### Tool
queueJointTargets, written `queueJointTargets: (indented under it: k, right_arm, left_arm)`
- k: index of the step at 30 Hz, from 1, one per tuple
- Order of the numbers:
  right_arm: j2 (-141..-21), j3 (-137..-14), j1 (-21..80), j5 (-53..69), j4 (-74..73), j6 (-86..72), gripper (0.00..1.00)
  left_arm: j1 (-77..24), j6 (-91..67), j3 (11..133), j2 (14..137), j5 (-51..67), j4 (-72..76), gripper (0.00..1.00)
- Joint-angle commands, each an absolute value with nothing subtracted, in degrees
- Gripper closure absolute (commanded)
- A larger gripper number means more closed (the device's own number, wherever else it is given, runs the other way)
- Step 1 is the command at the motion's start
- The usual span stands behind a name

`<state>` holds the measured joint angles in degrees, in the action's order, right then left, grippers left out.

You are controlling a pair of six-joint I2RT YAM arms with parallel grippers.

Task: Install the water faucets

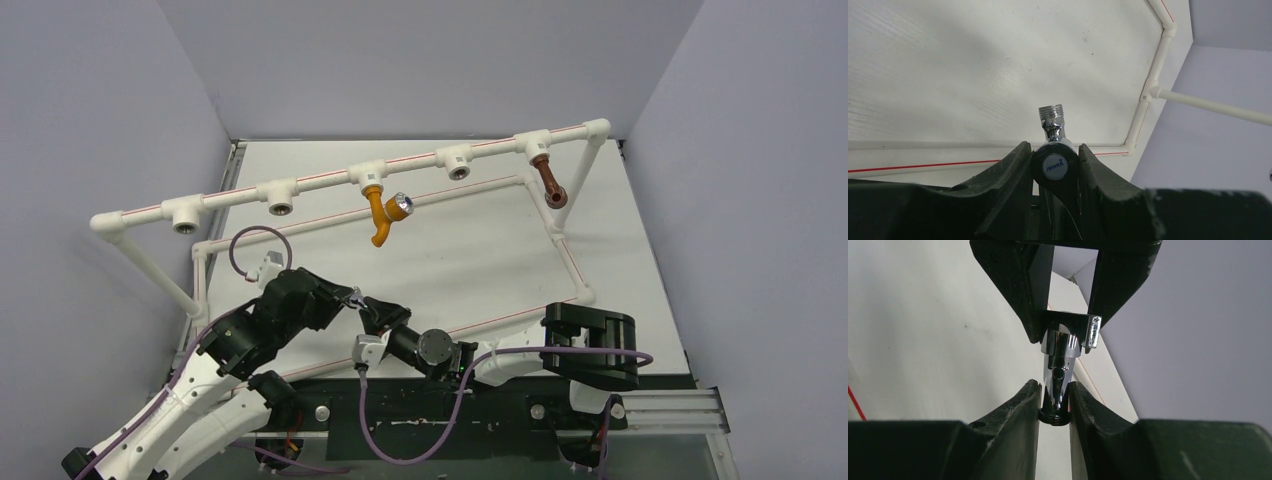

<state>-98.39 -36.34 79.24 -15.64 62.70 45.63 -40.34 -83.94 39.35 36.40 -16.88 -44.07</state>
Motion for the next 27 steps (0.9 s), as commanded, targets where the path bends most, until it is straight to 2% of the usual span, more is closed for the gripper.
queueJointTargets:
  k: [1,12,24,27]
  right_arm:
    - [-97.29,-38.29,79.67,-16.41,68.01,43.64,1.0]
    - [-92.31,-36.97,79.19,-14.15,63.76,40.43,1.0]
    - [-87.53,-33.54,79.32,-13.3,62.4,38.28,1.0]
    - [-85.88,-32.2,79.28,-12.98,61.78,37.92,1.0]
  left_arm:
    - [-40.2,-81.87,40.81,35.5,-16.07,-39.76,1.0]
    - [-40.23,-71.68,38.19,32.5,-14.01,-31.92,1.0]
    - [-40.23,-67.74,36.31,31.21,-11.25,-24.96,0.57]
    - [-40.21,-67.03,35.66,30.17,-10.92,-23.06,0.4]
